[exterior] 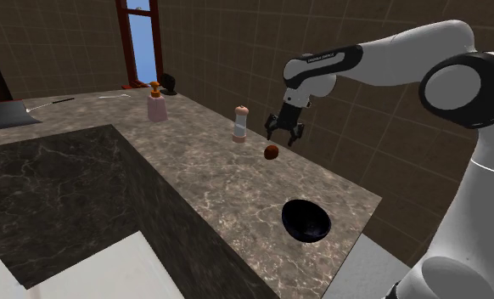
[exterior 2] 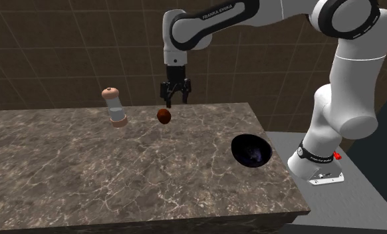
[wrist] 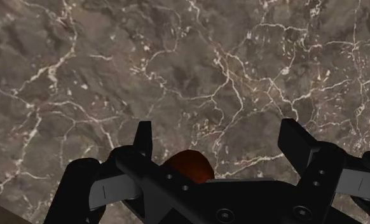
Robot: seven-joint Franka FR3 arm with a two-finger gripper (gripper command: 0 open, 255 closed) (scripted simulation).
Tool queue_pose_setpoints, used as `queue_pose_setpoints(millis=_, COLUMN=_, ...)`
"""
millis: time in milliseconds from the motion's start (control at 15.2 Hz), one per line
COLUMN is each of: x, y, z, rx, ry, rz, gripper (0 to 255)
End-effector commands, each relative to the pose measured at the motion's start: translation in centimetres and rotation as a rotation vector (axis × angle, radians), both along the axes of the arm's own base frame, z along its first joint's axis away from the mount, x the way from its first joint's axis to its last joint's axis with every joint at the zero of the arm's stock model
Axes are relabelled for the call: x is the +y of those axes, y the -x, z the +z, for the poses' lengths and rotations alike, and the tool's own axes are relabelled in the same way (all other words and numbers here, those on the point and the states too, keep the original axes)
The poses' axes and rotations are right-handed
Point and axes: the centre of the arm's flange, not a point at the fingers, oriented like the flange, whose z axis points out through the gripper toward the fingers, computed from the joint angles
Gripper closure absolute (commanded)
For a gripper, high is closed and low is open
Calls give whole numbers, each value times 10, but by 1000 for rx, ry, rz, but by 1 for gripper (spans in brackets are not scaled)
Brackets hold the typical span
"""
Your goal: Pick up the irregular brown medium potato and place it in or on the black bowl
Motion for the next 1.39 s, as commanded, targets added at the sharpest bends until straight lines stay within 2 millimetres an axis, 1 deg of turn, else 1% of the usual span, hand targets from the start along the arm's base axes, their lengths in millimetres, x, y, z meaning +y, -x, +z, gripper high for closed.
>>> queue_pose_setpoints(millis=0, x=-17, y=-15, z=-14, rx=12, ry=-13, rz=-59, gripper=0)
queue_pose_setpoints(millis=330, x=-59, y=-54, z=-52, rx=42, ry=-45, rz=-203, gripper=0)
queue_pose_setpoints(millis=462, x=-77, y=-67, z=-67, rx=54, ry=-57, rz=-261, gripper=0)
queue_pose_setpoints(millis=528, x=-81, y=-70, z=-71, rx=57, ry=-60, rz=-274, gripper=0)
queue_pose_setpoints(millis=990, x=-69, y=-71, z=-106, rx=57, ry=-60, rz=-274, gripper=0)
queue_pose_setpoints(millis=1056, x=-68, y=-71, z=-109, rx=57, ry=-60, rz=-274, gripper=0)
queue_pose_setpoints(millis=1320, x=-68, y=-71, z=-109, rx=57, ry=-60, rz=-274, gripper=0)
